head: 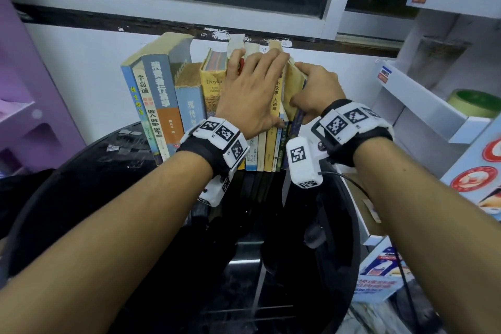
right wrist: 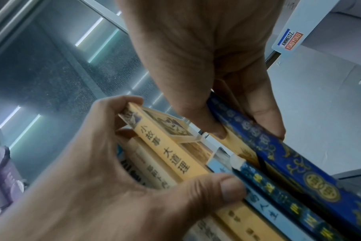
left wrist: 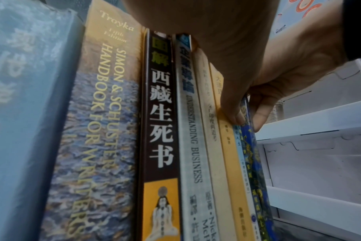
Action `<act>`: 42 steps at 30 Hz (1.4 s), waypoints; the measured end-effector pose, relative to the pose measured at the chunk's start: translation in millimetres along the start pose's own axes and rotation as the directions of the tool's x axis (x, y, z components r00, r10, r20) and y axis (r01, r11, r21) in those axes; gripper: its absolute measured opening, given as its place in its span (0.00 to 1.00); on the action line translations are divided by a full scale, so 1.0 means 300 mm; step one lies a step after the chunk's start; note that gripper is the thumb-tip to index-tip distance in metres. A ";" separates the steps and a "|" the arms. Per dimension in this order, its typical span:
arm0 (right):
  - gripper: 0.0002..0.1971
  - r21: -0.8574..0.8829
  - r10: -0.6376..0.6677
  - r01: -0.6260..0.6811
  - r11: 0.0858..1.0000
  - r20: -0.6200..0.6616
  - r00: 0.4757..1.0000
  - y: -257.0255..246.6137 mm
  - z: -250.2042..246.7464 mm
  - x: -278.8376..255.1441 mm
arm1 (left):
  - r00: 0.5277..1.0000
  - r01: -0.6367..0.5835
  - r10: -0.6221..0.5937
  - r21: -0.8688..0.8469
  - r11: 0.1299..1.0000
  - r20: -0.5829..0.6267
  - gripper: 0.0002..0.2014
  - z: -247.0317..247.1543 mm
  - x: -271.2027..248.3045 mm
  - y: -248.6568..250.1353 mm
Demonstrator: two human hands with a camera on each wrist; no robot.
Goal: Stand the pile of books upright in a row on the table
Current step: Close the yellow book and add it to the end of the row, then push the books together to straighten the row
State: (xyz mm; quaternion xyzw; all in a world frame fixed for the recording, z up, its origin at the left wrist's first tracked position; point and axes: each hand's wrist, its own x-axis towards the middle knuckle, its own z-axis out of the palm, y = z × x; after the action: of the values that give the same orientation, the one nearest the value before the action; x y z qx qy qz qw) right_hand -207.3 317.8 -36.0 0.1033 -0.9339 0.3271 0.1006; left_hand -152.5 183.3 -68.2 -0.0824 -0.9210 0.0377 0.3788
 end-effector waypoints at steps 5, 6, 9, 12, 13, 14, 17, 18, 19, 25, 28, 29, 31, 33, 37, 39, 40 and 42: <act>0.36 -0.010 0.022 -0.021 1.000 0.027 0.999 0.015 0.009 0.024 | 1.000 -0.006 0.006 -0.001 1.000 -0.015 0.58 0.004 -0.002 0.000; 0.36 -0.003 0.018 -0.017 1.000 0.028 0.999 0.020 0.011 0.021 | 1.000 -0.004 0.004 -0.003 1.000 -0.012 0.58 0.003 -0.002 0.001; 0.37 -0.001 -0.003 0.003 1.000 0.021 1.000 0.031 0.014 0.008 | 1.000 0.003 -0.003 0.000 1.000 -0.006 0.58 -0.001 -0.002 0.005; 0.37 0.014 -0.006 0.006 1.000 0.014 1.000 0.033 0.015 -0.001 | 1.000 -0.006 0.006 0.006 1.000 -0.001 0.58 -0.005 -0.005 0.002; 0.38 0.018 -0.005 0.005 1.000 0.014 1.000 0.031 0.016 -0.003 | 1.000 -0.015 0.015 0.008 1.000 -0.001 0.57 -0.006 -0.006 -0.004; 0.38 0.017 -0.008 0.008 1.000 0.017 1.000 0.030 0.018 -0.007 | 1.000 -0.024 0.024 0.010 1.000 -0.001 0.57 -0.008 -0.005 -0.010; 0.38 0.011 -0.039 0.039 0.999 0.033 0.999 0.025 0.024 -0.022 | 0.999 -0.048 0.048 0.009 0.999 0.018 0.55 -0.016 0.002 -0.025; 0.38 0.009 -0.052 0.052 0.999 0.041 0.998 0.028 0.026 -0.027 | 0.998 -0.056 0.056 0.006 0.998 0.020 0.54 -0.021 0.002 -0.030; 0.38 0.010 -0.061 0.061 0.998 0.044 0.997 0.033 0.028 -0.027 | 0.998 -0.065 0.065 0.003 0.998 0.013 0.54 -0.024 0.003 -0.037; 0.35 0.114 -0.048 0.045 0.992 0.020 0.999 0.048 0.003 -0.070 | 0.996 0.024 -0.030 -0.067 0.997 -0.086 0.46 -0.048 -0.040 -0.099; 0.40 0.159 0.003 -0.005 0.987 0.012 1.000 0.064 -0.007 -0.083 | 0.972 0.148 -0.168 -0.128 0.981 -0.162 0.39 -0.068 -0.068 -0.151; 0.41 0.164 0.013 -0.015 0.986 0.011 1.000 0.069 -0.008 -0.089 | 0.959 0.185 -0.213 -0.159 0.970 -0.187 0.37 -0.077 -0.082 -0.171; 0.40 0.193 0.023 -0.024 0.981 0.007 1.000 0.082 -0.010 -0.106 | 0.920 0.240 -0.299 -0.238 0.941 -0.254 0.34 -0.094 -0.121 -0.216; 0.39 0.258 0.028 -0.031 0.966 0.015 0.999 0.096 -0.005 -0.125 | 0.863 0.295 -0.392 -0.312 0.903 -0.319 0.33 -0.102 -0.166 -0.269; 0.36 0.352 0.013 -0.028 0.936 0.045 0.999 0.122 0.042 -0.163 | 0.768 0.477 -0.607 -0.449 0.756 -0.206 0.39 -0.096 -0.250 -0.365; 0.35 0.388 0.006 -0.036 0.921 0.079 0.997 0.127 0.070 -0.183 | 0.752 0.535 -0.656 -0.526 0.661 -0.060 0.42 -0.087 -0.282 -0.398; 0.33 0.406 0.004 -0.038 0.913 0.083 0.997 0.127 0.082 -0.191 | 0.748 0.552 -0.663 -0.583 0.596 0.030 0.44 -0.085 -0.296 -0.408; 0.30 0.438 0.011 -0.030 0.899 0.047 0.999 0.122 0.101 -0.206 | 0.726 0.567 -0.664 -0.705 0.427 0.181 0.47 -0.075 -0.315 -0.431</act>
State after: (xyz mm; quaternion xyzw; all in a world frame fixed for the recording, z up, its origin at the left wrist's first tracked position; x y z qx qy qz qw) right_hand -161.2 334.4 -96.6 0.1204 -0.8394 0.5275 0.0511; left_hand -86.6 39.3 -100.6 0.1163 -0.7972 -0.4722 0.3578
